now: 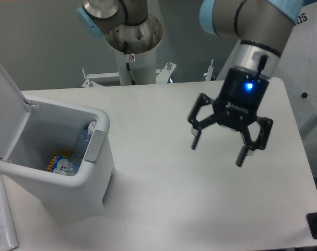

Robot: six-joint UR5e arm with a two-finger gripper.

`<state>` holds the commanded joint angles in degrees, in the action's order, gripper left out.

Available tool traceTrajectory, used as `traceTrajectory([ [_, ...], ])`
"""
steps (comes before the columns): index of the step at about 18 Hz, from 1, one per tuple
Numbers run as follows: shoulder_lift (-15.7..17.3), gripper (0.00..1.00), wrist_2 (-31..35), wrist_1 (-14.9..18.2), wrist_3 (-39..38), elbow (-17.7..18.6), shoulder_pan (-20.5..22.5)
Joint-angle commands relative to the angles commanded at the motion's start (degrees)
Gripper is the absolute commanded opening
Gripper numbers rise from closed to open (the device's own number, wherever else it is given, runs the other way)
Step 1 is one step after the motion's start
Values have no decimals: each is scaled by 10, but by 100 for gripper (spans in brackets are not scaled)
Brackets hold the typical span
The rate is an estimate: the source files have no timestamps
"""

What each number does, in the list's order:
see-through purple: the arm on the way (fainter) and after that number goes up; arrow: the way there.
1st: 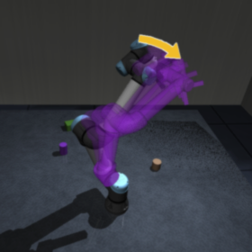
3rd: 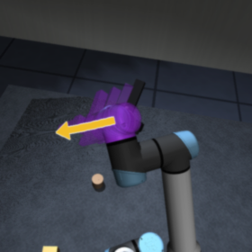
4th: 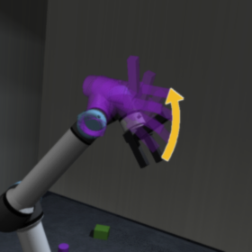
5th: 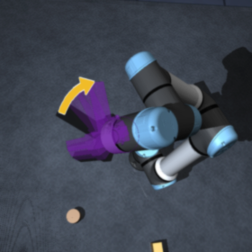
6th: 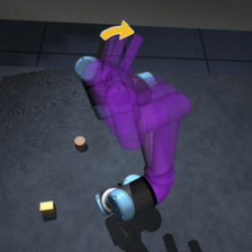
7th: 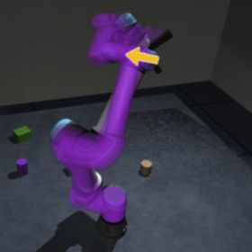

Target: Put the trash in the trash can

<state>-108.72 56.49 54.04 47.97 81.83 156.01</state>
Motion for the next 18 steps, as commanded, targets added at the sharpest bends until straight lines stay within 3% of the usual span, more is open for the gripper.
traceTrajectory([
  [2,-8,100,44,26,32,-3,1],
  [8,-37,100,174,156,177,-40,-1],
  [12,-44,100,247,173,247,-40,-5],
  [18,-60,100,286,237,299,-68,-6],
])
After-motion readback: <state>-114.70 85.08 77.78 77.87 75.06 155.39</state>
